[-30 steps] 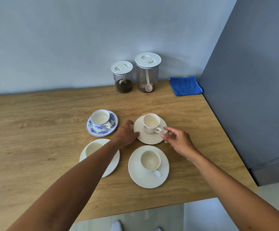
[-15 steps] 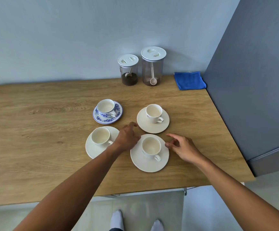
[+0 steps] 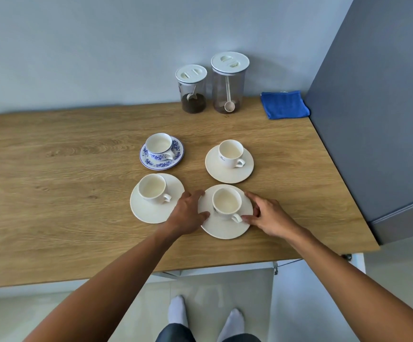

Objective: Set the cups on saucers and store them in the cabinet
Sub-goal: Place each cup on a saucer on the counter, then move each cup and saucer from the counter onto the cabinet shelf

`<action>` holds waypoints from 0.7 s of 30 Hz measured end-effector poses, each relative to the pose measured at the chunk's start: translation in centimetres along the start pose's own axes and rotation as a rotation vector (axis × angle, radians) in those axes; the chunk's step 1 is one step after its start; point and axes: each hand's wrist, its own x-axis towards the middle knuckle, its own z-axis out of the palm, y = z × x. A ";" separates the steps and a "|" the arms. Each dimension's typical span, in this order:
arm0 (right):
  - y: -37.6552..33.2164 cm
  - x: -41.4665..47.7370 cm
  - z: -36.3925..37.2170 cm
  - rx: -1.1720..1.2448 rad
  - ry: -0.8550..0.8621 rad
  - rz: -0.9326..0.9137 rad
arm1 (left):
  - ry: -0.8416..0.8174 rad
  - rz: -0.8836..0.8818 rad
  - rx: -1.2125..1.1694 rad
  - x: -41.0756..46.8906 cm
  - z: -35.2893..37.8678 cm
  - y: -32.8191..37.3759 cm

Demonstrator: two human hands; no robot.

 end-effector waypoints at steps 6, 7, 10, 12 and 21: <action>-0.5 -0.2 0.8 0.005 0.047 0.007 | -0.020 -0.029 -0.006 -0.4 0.9 0.2; -0.5 -0.2 0.9 0.011 0.056 0.012 | -0.013 -0.033 -0.018 -0.4 0.9 0.2; -0.3 -0.1 1.1 0.124 0.064 0.047 | 0.004 -0.026 -0.067 -0.3 1.1 0.0; -0.1 -0.1 1.1 0.211 0.067 0.074 | 0.008 -0.021 -0.095 -0.2 1.2 -0.1; 1.6 -0.2 0.6 0.490 0.052 0.124 | -0.011 -0.019 -0.388 0.2 0.7 0.4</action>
